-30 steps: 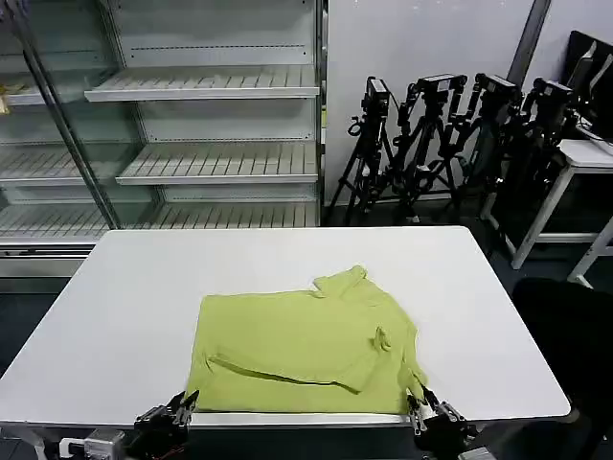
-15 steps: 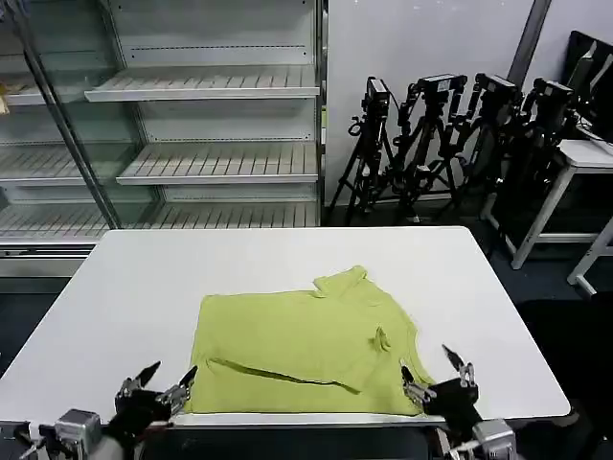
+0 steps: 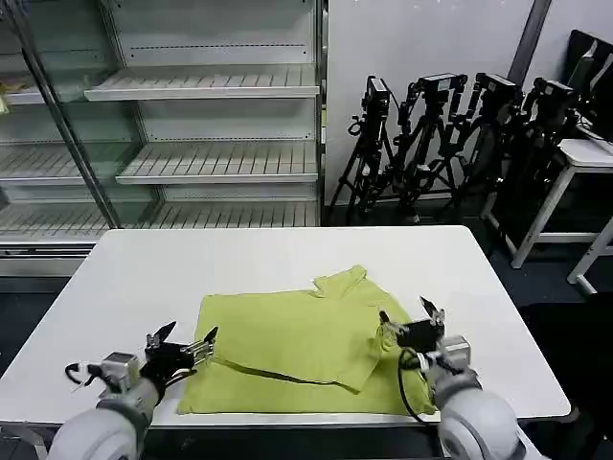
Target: Fold and organize the clothes.
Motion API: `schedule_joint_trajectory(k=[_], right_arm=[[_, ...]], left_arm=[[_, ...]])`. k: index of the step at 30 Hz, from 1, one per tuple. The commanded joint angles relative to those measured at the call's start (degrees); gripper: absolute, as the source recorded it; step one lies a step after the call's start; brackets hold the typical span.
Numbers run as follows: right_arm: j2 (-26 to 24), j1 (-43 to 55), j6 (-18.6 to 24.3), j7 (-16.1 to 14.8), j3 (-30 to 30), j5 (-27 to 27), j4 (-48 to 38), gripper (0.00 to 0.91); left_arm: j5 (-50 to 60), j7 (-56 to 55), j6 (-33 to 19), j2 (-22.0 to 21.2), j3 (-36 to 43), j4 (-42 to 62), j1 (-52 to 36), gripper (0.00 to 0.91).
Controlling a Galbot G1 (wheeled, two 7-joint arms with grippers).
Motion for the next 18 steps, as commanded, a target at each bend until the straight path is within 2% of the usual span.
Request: schedule_joint_trajectory(k=[1, 8, 18], right_arm=[[2.8, 14.5, -0.9, 1.2, -7.2, 3.0, -12.3, 0.907], [7.8, 20.3, -0.9, 1.8, -11.3, 3.8, -22.2, 0.907], [14.0, 23.4, -1.0, 2.2, -10.8, 5.1, -31.4, 0.907]], left_arm=[[1.5, -1.6, 0.0, 0.6, 11.5, 12.5, -16.6, 0.907], [1.2, -4.1, 0.0, 0.4, 15.4, 20.5, -22.5, 0.907], [-0.4, -3.3, -0.1, -1.5, 17.2, 27.1, -27.4, 0.907]])
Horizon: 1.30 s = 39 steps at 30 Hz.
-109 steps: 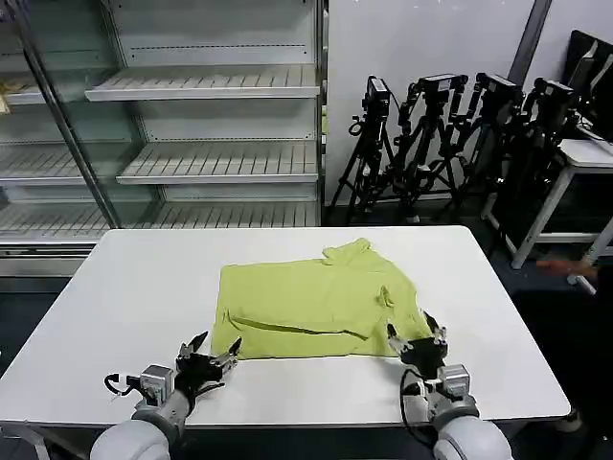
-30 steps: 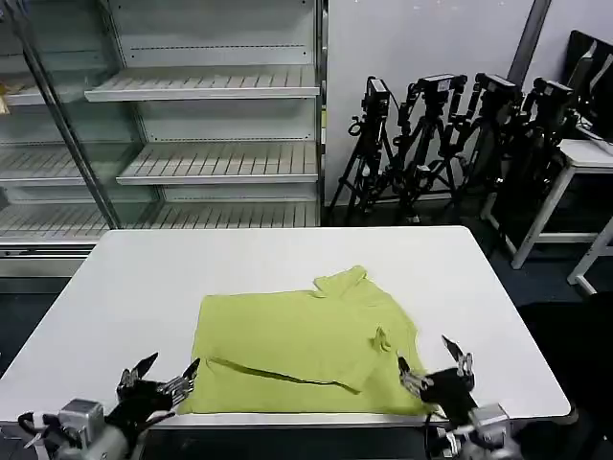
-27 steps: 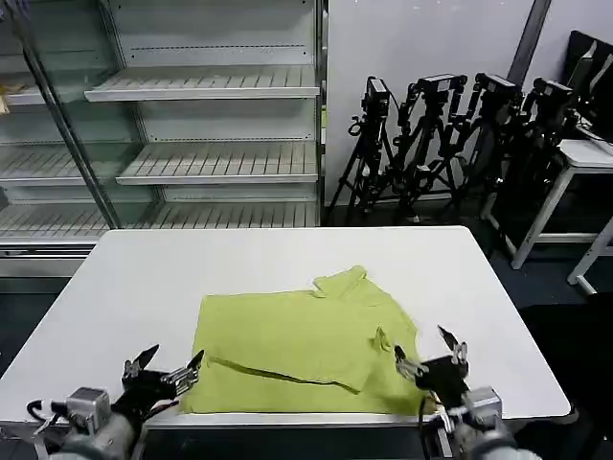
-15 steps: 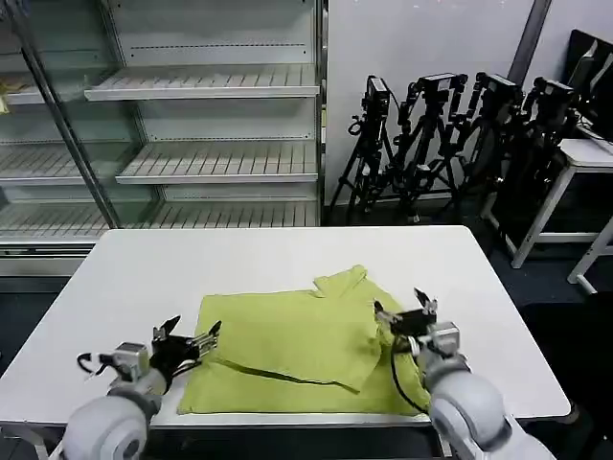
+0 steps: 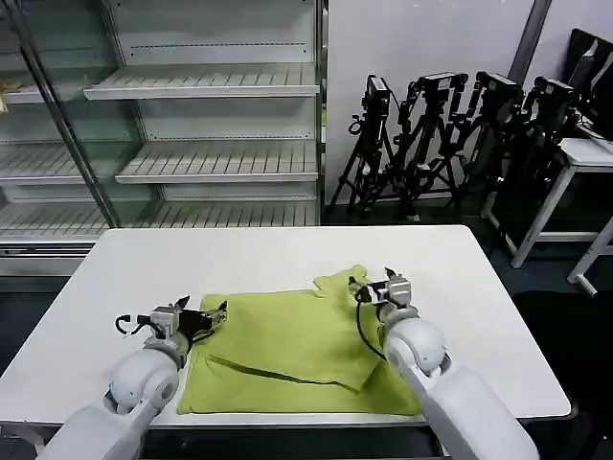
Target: Fold and organize the clothes.
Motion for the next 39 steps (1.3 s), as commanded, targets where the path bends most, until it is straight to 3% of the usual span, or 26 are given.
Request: schedule_joint_trajectory(k=[1, 4, 5, 6, 7, 20, 33, 39], right_arm=[[4.1, 5.0, -0.2, 0.4, -2.1, 1.5, -8.4, 0.907], [5.2, 5.8, -0.2, 0.3, -2.0, 1.7, -10.2, 0.907], [5.6, 6.2, -0.2, 0.5, -1.8, 2.3, -10.9, 0.907], [6.1, 6.4, -0.2, 0.8, -1.6, 3.0, -11.7, 0.564], [6.3, 6.4, -0.2, 0.9, -1.4, 3.4, -11.8, 0.020], [5.7, 4.7, -0.2, 1.2, -0.7, 10.9, -10.3, 0.000], [5.6, 3.5, -0.2, 1.4, -0.7, 10.6, -9.6, 0.000], [5.6, 2.6, 1.1, 0.9, 0.3, 9.2, -7.3, 0.000]], left_arm=[[-0.2, 0.4, -0.1, -0.4, 3.5, 7.6, -6.7, 0.907], [-0.1, 0.6, -0.1, -0.7, 3.9, 8.2, -7.0, 0.907], [-0.1, 0.7, -0.1, -0.8, 4.0, 8.6, -7.0, 0.302], [0.0, 0.7, -0.1, -1.0, 4.1, 9.0, -7.1, 0.091], [0.0, 0.7, -0.1, -1.1, 4.1, 9.1, -7.1, 0.020], [-0.5, 1.7, -0.7, -0.2, 3.3, 6.5, -3.7, 0.020], [-2.8, 2.1, -0.7, 0.0, 1.4, 4.0, 0.3, 0.020], [-1.6, 2.7, -5.4, 0.3, 0.2, 1.1, 1.1, 0.020]])
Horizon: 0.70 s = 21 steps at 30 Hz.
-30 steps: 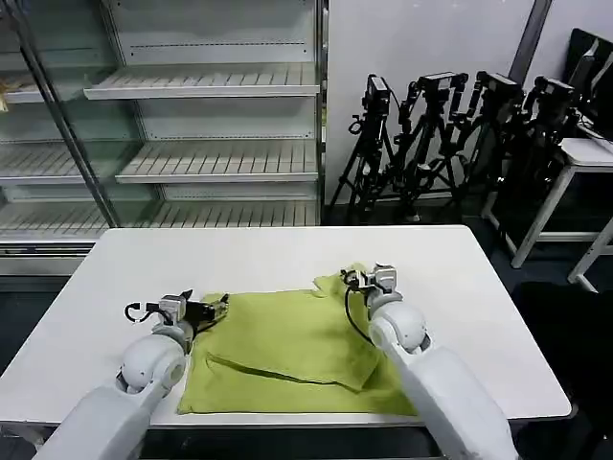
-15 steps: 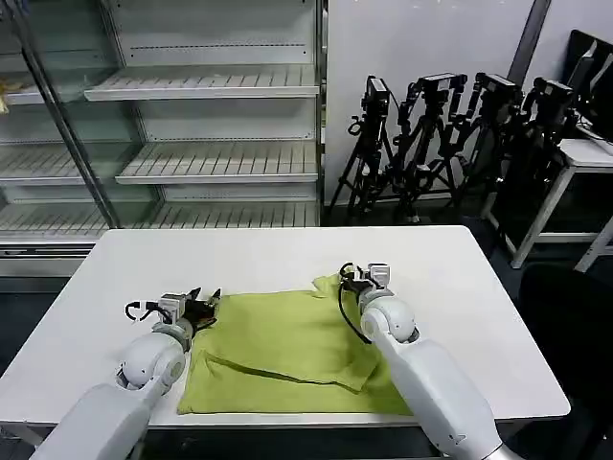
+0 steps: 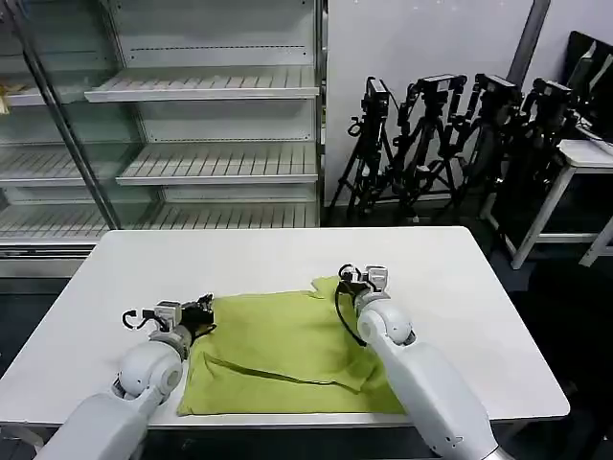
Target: Fold and organize the clothes.
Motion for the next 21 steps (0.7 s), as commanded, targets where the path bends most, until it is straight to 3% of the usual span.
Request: schedule_joint_trajectory(k=[1, 8, 21], right_arm=[[0.2, 0.0, 1.0, 0.1, 0.1, 0.0, 1.3, 0.000], [-3.2, -2.6, 3.2, -1.2, 1.1, -1.2, 10.6, 0.000], [-7.6, -12.7, 3.3, -2.6, 6.5, -2.6, 26.6, 0.000]], left_arm=[[0.2, 0.3, -3.9, 0.2, -0.9, -3.0, 1.1, 0.020], [-0.7, 1.0, -6.8, 1.7, -4.2, -9.4, 3.2, 0.020], [-0.5, 1.5, -7.7, 2.6, -8.3, -17.6, 10.3, 0.020]])
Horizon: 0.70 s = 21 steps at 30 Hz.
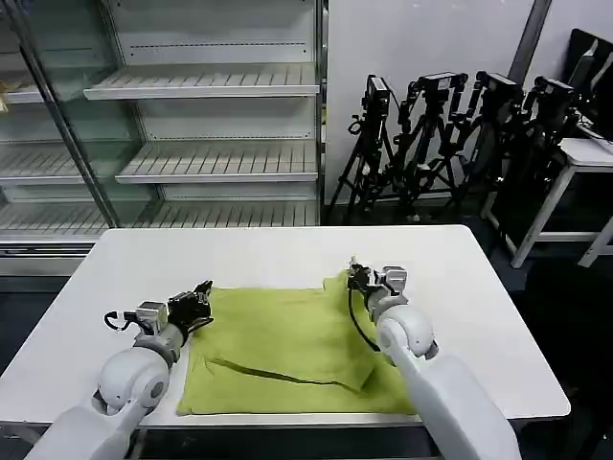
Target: Fold and organize the clothes.
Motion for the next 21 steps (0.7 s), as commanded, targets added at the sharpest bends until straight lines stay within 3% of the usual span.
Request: schedule_joint_trajectory(k=[1, 11, 21], right_arm=[[-2.2, -6.0, 0.5, -0.6, 2.1, -1.7, 9.5, 0.000], [-5.0, -21.1, 1.9, -4.5, 10.2, -4.4, 17.9, 0.000], [-4.5, -30.4, 3.7, -7.8, 14.6, -8.9, 21.4, 0.000]], left_arm=[[0.5, 0.2, -1.3, 0.5, -2.9, -6.8, 5.1, 0.020], [3.4, 4.5, -2.3, 2.9, -9.4, -11.0, 14.5, 0.020], [6.8, 5.1, -1.7, 2.3, -10.3, -13.6, 19.1, 0.020]])
